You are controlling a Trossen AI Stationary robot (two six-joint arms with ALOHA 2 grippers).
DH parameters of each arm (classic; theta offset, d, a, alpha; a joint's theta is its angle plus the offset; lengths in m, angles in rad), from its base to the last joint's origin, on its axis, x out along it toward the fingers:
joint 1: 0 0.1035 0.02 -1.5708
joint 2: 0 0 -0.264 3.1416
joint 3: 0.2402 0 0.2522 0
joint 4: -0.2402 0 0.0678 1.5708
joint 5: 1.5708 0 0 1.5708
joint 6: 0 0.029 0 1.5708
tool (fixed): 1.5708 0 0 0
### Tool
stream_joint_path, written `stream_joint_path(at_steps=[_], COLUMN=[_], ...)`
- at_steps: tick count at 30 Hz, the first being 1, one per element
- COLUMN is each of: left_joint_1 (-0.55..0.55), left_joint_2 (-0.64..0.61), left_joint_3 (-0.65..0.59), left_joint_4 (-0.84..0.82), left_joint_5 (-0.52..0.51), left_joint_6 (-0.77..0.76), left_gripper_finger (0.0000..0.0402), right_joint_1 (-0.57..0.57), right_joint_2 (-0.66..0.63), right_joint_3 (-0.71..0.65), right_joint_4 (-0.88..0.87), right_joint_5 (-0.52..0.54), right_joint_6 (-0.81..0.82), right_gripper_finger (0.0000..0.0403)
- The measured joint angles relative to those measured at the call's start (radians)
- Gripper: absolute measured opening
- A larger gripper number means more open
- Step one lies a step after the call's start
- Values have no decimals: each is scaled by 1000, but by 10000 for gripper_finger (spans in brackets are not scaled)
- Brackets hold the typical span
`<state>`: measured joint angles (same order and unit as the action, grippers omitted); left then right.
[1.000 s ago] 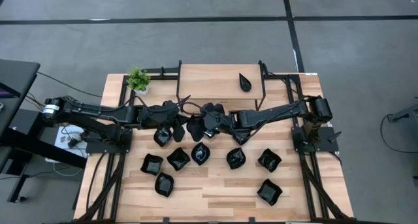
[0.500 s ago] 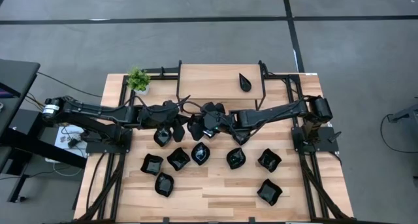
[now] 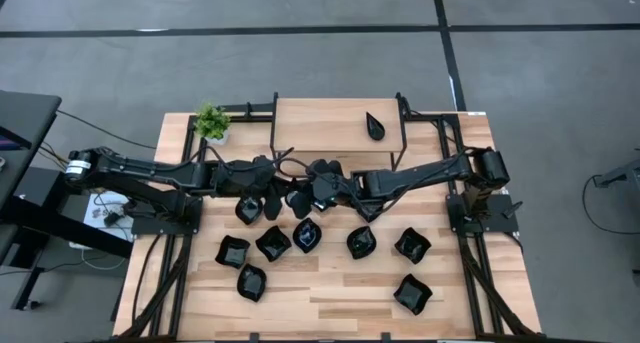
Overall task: Pick & Place Mini shaped plates
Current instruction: Stack the black drop shaped plate on top of the black drop shaped plate on the shelf
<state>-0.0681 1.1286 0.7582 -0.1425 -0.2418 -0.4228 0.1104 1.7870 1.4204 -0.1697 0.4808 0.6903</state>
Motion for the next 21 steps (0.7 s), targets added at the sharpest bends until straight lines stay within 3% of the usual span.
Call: stream_joint_path(at_steps=[7, 11, 21], left_joint_1=[0, 0, 30], left_joint_2=[0, 0, -17], left_joint_3=[0, 0, -1], left_joint_4=[-17, -49, -66], left_joint_5=[14, 13, 11], left_joint_6=[10, 79, 82], left_gripper_finger=[136, 141, 145], right_joint_1=[-8, -14, -57], right_joint_2=[0, 0, -68], right_joint_3=[0, 0, 0], right_joint_4=[-15, -55, -244], right_joint_5=[7, 7, -30], right_joint_6=[0, 15, 45], right_gripper_finger=[0, 0, 0])
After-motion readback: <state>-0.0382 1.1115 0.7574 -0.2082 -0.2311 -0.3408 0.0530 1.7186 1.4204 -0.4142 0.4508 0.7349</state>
